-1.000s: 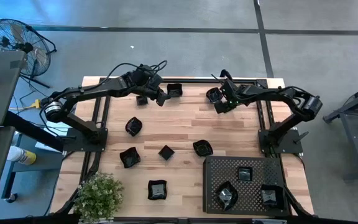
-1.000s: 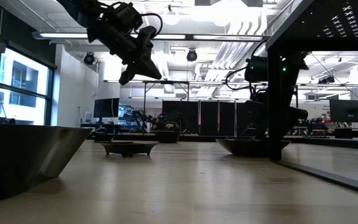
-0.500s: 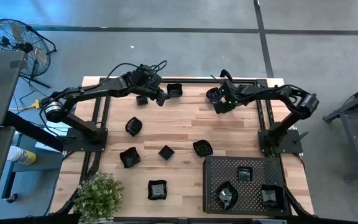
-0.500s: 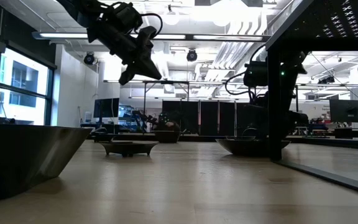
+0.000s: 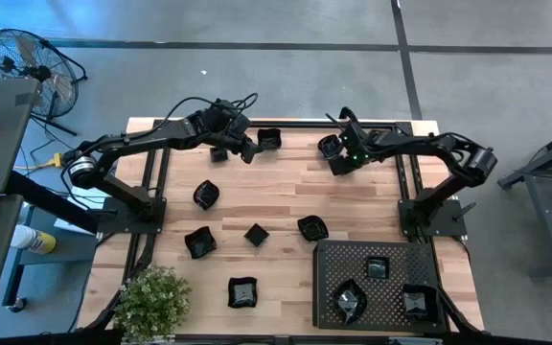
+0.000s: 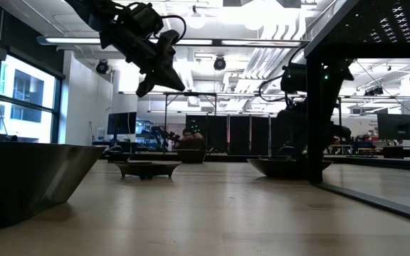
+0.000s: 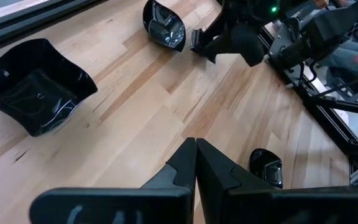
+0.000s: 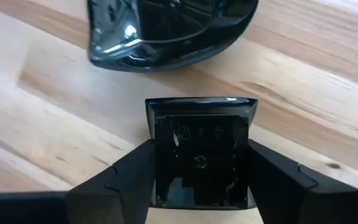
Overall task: Pick & Place Mini shaped plates
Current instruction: Stack the black square plate on top of the black square plate on the shelf
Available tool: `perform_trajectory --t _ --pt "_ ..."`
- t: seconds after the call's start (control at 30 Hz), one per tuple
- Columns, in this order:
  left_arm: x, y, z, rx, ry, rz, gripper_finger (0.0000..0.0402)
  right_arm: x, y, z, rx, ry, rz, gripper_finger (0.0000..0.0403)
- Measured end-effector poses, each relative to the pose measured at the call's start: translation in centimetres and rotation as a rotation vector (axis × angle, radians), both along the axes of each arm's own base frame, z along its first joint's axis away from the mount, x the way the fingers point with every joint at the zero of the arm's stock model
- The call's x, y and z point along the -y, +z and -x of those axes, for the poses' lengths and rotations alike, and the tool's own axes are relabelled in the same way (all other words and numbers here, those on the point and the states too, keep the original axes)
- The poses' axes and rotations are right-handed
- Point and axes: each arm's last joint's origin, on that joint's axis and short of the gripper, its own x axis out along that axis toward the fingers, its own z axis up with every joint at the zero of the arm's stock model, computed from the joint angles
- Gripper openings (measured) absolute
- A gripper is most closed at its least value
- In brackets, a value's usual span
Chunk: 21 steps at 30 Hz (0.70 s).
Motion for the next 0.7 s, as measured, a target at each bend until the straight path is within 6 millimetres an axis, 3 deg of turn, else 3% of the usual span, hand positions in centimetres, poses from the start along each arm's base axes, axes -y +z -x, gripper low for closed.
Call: perform_trajectory --t 0.2,0.37,0.7 --pt "0.0 0.1 0.0 0.010 -0.016 0.004 0.0005 -0.5 1.9 0.1 0.121 0.040 -0.017 0.0229" --pt "0.6 0.5 -0.6 0.072 -0.136 -0.039 0.0005 -1.7 4.7 -0.1 0.325 0.150 -0.044 0.0230" --pt "4.5 2.7 -3.6 0.255 -0.312 -0.456 0.0005 -4.8 10.5 -2.3 0.846 0.444 -0.093 0.0231"
